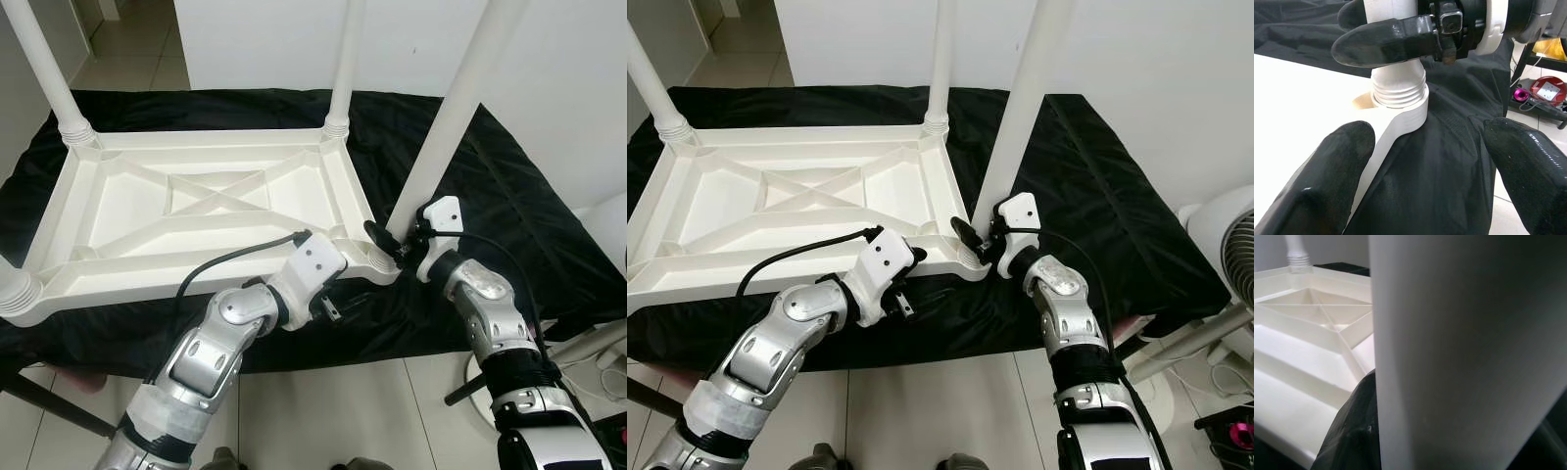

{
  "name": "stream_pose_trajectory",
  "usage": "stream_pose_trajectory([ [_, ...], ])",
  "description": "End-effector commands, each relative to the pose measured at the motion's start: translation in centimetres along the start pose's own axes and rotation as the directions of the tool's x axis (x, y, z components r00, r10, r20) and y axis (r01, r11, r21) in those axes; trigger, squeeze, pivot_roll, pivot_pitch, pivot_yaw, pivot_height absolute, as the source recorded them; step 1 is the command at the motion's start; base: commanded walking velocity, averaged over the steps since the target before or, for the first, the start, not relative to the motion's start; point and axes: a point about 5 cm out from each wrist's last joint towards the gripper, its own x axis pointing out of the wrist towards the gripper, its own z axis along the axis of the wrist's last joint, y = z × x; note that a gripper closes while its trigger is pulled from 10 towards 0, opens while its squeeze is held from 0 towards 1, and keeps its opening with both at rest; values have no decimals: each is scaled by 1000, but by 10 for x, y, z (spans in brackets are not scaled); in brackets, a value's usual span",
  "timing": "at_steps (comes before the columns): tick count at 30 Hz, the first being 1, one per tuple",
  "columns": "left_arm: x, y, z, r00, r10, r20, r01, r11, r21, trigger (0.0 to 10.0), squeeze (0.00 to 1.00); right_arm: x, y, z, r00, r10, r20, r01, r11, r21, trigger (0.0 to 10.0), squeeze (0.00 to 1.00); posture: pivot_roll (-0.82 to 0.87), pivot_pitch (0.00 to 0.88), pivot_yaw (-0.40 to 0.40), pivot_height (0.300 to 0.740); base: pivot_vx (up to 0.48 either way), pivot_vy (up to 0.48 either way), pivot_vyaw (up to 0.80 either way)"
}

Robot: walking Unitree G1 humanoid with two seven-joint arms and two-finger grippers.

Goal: Building children table

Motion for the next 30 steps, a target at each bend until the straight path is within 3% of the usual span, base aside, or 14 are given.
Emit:
stream_pose_trajectory([
  [1,1,1,-2,1000,6,-10,-6,1000,-4,10000,0,-4,5,-19,995,-43,-91,47,998,43,10000,0,-102,23,-6,740,0,0,0],
  [5,1,0,-3,1000,5,-10,-5,1000,-6,10000,0,-2,6,-18,992,-83,-98,87,996,36,10000,0,-101,27,-9,740,0,0,0],
  [7,2,0,-3,1000,6,-10,-6,1000,-8,10000,0,2,10,-16,976,-186,-111,192,980,45,10000,0,-101,29,-13,740,0,0,0],
  [8,2,-1,-3,1000,7,-8,-7,1000,-11,10000,0,4,15,-14,953,-281,-116,290,955,70,10000,0,-100,30,-16,740,0,0,0],
  [12,2,-2,-3,1000,7,-7,-7,1000,-11,10000,0,4,17,-12,939,-324,-116,333,940,69,10000,0,-99,30,-19,740,0,0,0],
  [14,2,-2,-3,1000,8,-7,-8,1000,-12,10000,0,5,25,-9,895,-430,-123,440,895,77,10000,0,-98,29,-24,740,0,0,0],
  [15,2,-2,-3,1000,8,-7,-8,1000,-12,10000,0,5,25,-9,895,-430,-123,440,895,77,10000,0,-98,29,-24,740,0,0,0],
  [17,2,-2,-3,1000,10,-6,-10,1000,-14,10000,0,4,33,-8,840,-524,-142,538,838,88,10000,0,-94,26,-30,740,0,0,0],
  [21,2,-2,-3,1000,12,-6,-12,1000,-14,10000,0,4,41,-7,807,-569,-160,587,803,103,10000,0,-93,25,-31,740,0,0,0],
  [24,2,-3,-4,1000,10,-6,-10,1000,-14,10000,0,16,66,2,858,-499,-121,514,830,218,10000,0,-93,19,-32,740,0,0,0],
  [26,2,-3,-4,1000,10,-6,-10,1000,-14,10000,0,16,66,2,858,-499,-121,514,830,218,10000,0,-93,19,-32,740,0,0,0],
  [27,3,-3,-4,1000,4,-6,-4,1000,-12,10000,0,18,71,10,889,-450,-81,455,855,249,10000,1000,-97,16,-28,740,0,0,0],
  [30,3,-4,-3,1000,2,-5,-2,1000,-11,10000,0,18,72,13,895,-441,-68,443,859,256,10000,1000,-97,16,-28,740,0,0,0],
])
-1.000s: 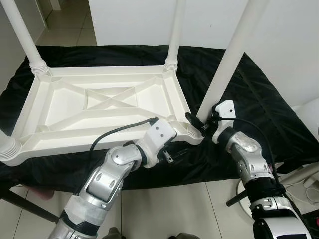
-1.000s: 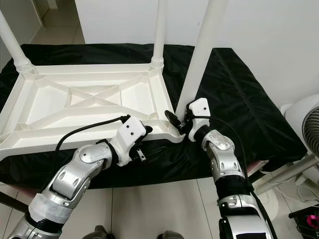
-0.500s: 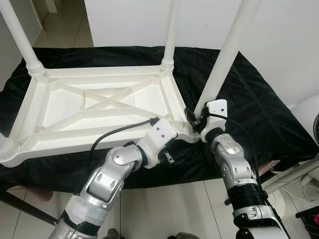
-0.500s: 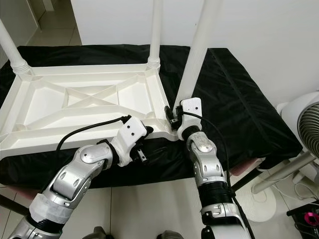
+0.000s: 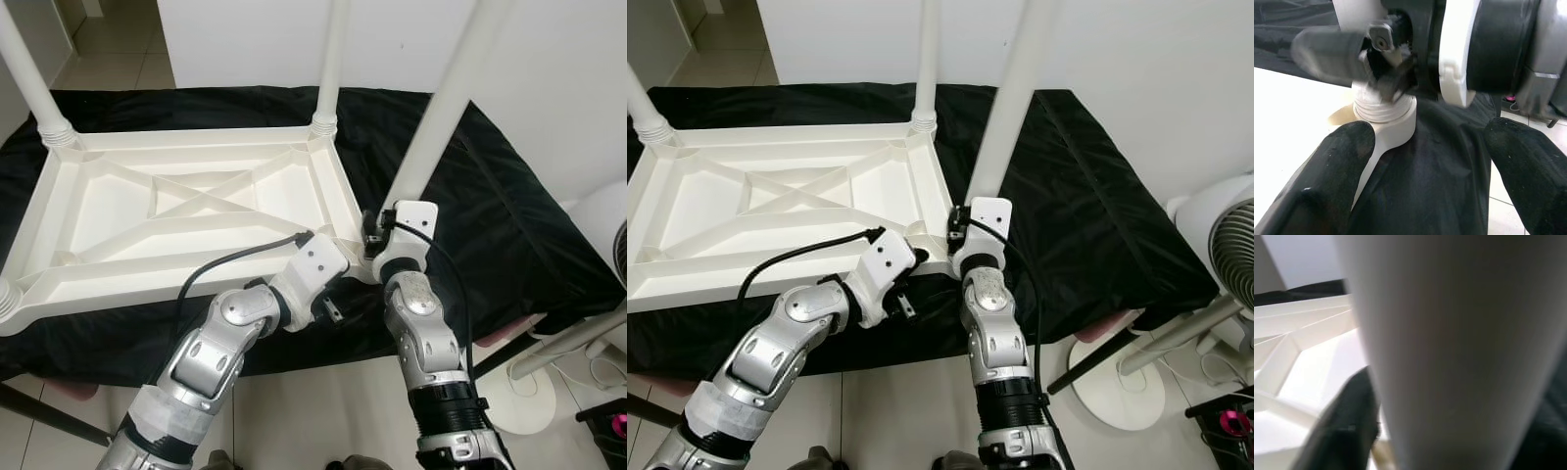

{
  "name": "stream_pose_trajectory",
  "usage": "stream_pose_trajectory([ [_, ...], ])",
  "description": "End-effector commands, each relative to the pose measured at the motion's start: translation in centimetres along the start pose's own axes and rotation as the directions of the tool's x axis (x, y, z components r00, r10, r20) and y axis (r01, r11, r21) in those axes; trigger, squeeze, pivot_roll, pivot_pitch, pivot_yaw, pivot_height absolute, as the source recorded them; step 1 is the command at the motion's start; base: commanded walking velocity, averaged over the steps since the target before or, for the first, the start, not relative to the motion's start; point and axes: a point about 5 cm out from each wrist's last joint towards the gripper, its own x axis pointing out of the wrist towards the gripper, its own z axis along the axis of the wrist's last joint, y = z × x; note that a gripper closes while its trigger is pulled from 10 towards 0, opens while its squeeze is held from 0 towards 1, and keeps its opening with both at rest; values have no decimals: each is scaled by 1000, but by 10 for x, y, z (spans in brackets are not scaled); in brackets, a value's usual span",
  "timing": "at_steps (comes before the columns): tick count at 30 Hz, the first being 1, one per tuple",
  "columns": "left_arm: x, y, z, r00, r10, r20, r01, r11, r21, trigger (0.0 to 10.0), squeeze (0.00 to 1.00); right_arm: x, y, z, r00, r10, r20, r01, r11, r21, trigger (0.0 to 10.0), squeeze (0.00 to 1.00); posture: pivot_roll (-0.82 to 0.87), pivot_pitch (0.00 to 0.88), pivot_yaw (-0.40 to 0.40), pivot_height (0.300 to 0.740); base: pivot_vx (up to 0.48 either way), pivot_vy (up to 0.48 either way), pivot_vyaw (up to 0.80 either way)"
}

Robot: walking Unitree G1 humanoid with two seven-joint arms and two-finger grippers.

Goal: Building children table

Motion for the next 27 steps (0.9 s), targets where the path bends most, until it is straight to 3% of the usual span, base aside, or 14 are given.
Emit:
stream_pose_trajectory([
  [1,2,-1,-4,1000,9,-9,-9,1000,-7,10000,0,-2,8,-4,999,45,-25,-44,999,29,10000,1000,-97,16,-28,740,0,0,0],
  [3,2,0,-3,1000,9,-9,-9,1000,-4,10000,0,-3,4,3,998,65,19,-66,997,27,10000,1000,-95,9,-26,740,0,0,0],
  [9,2,0,-4,1000,11,-11,-11,1000,-3,10000,0,-8,-9,4,995,98,17,-98,995,-5,10000,1000,-98,4,-27,740,0,0,0],
  [10,2,-1,-5,1000,11,-12,-11,1000,-3,10000,0,-9,-13,1,993,122,3,-122,993,-12,10000,0,-98,2,-27,740,0,0,0],
  [17,3,-1,-4,1000,10,-11,-10,1000,-3,10000,0,-12,-23,-4,978,210,-21,-210,977,-38,10000,0,-98,2,-29,740,0,0,0],
  [19,3,0,-3,1000,12,-8,-12,1000,-1,10000,0,-12,-28,-5,952,303,-40,-305,948,-94,10000,0,-97,1,-29,740,0,0,0],
  [22,3,0,-3,1000,12,-7,-12,1000,0,10000,0,-11,-33,-7,934,353,-62,-358,926,-122,10000,0,-95,0,-27,740,0,0,0],
  [27,3,1,-3,1000,12,-6,-12,1000,3,10000,0,-1,-49,-10,871,472,-135,-490,851,-191,10000,0,-94,0,-24,740,0,0,0],
])
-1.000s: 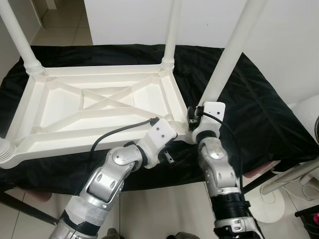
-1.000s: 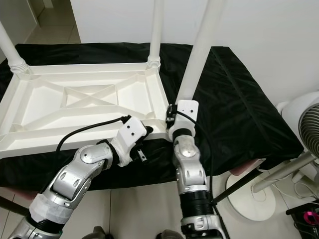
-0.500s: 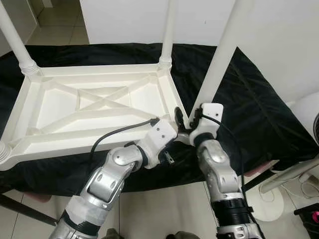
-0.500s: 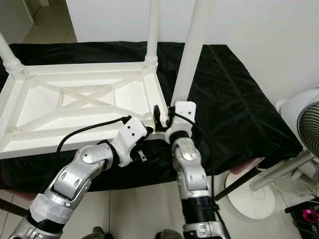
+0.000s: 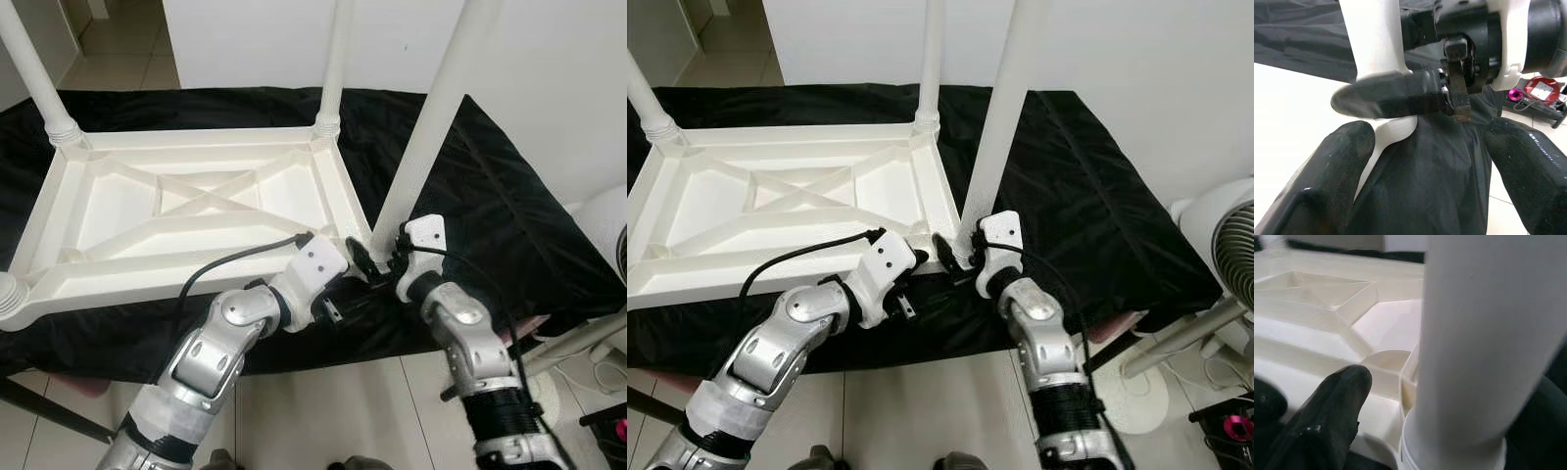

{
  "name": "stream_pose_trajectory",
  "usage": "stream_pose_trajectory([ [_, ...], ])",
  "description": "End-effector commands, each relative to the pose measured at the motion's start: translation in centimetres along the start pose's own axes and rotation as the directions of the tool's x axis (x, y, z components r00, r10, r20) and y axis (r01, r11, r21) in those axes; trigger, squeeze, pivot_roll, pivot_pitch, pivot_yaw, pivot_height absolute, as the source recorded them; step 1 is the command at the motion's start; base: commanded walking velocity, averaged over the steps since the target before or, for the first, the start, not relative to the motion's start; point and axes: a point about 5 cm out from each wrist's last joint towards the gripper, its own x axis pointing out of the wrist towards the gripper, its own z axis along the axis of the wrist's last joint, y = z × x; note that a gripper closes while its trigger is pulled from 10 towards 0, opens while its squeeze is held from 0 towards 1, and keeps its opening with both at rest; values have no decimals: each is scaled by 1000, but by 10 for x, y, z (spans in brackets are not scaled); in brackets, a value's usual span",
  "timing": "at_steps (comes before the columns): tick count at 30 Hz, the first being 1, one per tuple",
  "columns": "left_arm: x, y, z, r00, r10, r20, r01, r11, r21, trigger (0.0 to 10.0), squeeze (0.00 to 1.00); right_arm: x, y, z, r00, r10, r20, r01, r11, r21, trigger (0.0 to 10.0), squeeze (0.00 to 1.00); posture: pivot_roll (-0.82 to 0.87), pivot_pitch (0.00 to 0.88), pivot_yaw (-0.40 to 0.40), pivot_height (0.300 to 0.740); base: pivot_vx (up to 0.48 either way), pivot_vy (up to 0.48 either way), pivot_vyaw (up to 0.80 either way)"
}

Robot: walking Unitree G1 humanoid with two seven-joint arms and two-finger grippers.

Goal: Building children table

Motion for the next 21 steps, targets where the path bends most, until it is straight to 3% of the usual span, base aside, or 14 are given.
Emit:
stream_pose_trajectory([
  [1,2,0,-2,1000,13,-7,-13,1000,0,10000,0,1,-1,-1,1000,30,-1,-30,1000,-7,10000,0,-94,0,-24,740,0,0,0],
  [7,3,1,-1,1000,15,-5,-15,1000,1,10000,0,6,-7,-5,994,102,-40,-104,994,-36,10000,0,-93,2,-18,740,0,0,0],
  [8,3,2,-1,1000,17,-4,-17,1000,1,10000,0,9,-10,-9,990,126,-64,-129,990,-50,7529,0,-90,4,-18,740,0,0,0],
  [9,3,3,0,1000,20,-4,-20,1000,2,10000,0,12,-14,-12,987,132,-89,-138,988,-63,3961,0,-89,5,-17,740,0,0,0],
  [11,3,3,0,1000,21,-3,-21,1000,3,10000,0,13,-16,-14,986,131,-104,-139,988,-70,3961,0,-88,6,-16,740,0,0,0],
  [12,3,4,1,1000,23,-3,-23,1000,3,10000,0,14,-18,-16,984,129,-121,-138,988,-67,1529,0,-85,7,-18,740,0,0,0],
  [13,2,4,1,1000,26,-2,-26,1000,4,10000,0,13,-21,-18,983,129,-131,-138,989,-62,39,0,-83,8,-19,740,0,0,0],
  [21,2,4,1,1000,31,-2,-31,1000,3,10000,0,9,-27,-23,982,133,-133,-142,988,-59,0,0,-84,11,-19,740,0,0,0],
])
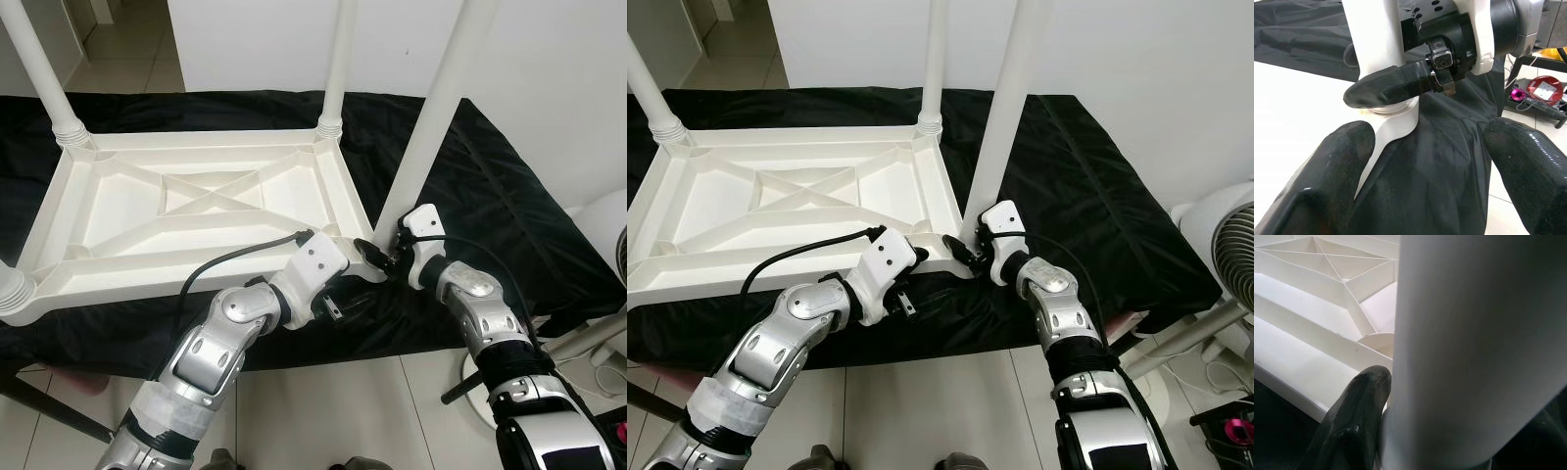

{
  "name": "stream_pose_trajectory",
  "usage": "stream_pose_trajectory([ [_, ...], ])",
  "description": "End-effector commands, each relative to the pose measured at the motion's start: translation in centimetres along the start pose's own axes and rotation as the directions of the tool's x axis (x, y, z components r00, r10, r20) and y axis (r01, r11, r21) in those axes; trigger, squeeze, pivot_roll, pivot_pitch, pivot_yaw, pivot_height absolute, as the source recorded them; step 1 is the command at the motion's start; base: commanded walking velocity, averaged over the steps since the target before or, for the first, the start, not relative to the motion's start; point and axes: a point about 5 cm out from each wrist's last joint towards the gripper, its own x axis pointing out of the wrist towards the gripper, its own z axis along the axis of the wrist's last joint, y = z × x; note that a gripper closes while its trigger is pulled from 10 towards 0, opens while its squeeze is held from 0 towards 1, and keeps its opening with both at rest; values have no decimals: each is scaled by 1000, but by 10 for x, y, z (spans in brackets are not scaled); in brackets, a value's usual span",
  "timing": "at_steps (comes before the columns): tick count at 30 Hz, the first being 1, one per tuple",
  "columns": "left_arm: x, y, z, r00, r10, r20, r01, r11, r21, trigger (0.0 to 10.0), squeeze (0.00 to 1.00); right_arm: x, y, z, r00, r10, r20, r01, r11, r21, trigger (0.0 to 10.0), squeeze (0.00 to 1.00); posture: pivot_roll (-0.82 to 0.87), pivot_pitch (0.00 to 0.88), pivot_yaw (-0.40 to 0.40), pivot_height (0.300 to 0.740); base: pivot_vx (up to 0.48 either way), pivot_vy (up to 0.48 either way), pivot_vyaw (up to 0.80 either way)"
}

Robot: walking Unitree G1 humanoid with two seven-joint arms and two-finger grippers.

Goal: Building children table

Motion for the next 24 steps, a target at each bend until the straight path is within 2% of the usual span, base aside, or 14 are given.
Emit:
stream_pose_trajectory([
  [1,0,2,1,1000,28,4,-28,1000,2,10000,0,-5,3,-13,999,16,-50,-15,1000,28,10000,0,-86,13,-18,740,0,0,0],
  [6,0,2,1,1000,27,4,-27,1000,1,10000,0,-4,6,-13,1000,1,-24,0,999,49,10000,0,-87,16,-18,740,0,0,0],
  [10,0,1,1,1000,24,3,-24,1000,0,10000,0,-1,12,-15,992,-119,-29,121,990,73,10000,0,-92,23,-16,740,0,0,0],
  [12,0,1,1,1000,24,3,-24,1000,0,10000,0,-1,12,-15,992,-119,-29,121,990,73,10000,0,-92,23,-16,740,0,0,0],
  [14,0,-1,0,1000,21,2,-21,1000,-2,10000,0,2,21,-14,976,-213,-31,216,971,100,10000,0,-96,26,-15,740,0,0,0],
  [15,0,-1,0,1000,21,2,-21,1000,-2,10000,0,2,21,-14,976,-213,-31,216,971,100,10000,0,-96,26,-15,740,0,0,0],
  [16,0,-1,0,1000,20,1,-20,1000,-3,10000,0,3,24,-13,959,-282,-35,284,950,132,10000,0,-96,26,-15,740,0,0,0],
  [17,0,-1,0,1000,20,1,-20,1000,-3,10000,0,3,24,-13,959,-282,-35,284,950,132,10000,0,-96,26,-15,740,0,0,0],
  [19,0,-1,-1,1000,19,-1,-19,1000,-4,10000,0,4,29,-11,904,-425,-56,428,886,179,10000,0,-95,28,-17,740,0,0,0],
  [20,0,-1,-1,1000,19,-1,-19,1000,-4,10000,0,4,29,-11,904,-425,-56,428,886,179,10000,0,-95,28,-17,740,0,0,0],
  [21,0,-1,-1,1000,19,-2,-19,1000,-4,10000,0,4,33,-10,875,-480,-66,483,853,199,10000,0,-94,28,-17,740,0,0,0],
  [22,0,-1,-1,1000,19,-2,-19,1000,-4,10000,0,4,33,-10,875,-480,-66,483,853,199,10000,0,-94,28,-17,740,0,0,0],
  [23,0,-1,-1,1000,20,-2,-20,1000,-5,10000,0,3,37,-10,852,-518,-76,522,826,215,10000,0,-93,29,-19,740,0,0,0],
  [24,0,-1,-1,1000,20,-2,-20,1000,-5,10000,0,3,37,-10,852,-518,-76,522,826,215,10000,0,-93,29,-19,740,0,0,0],
])
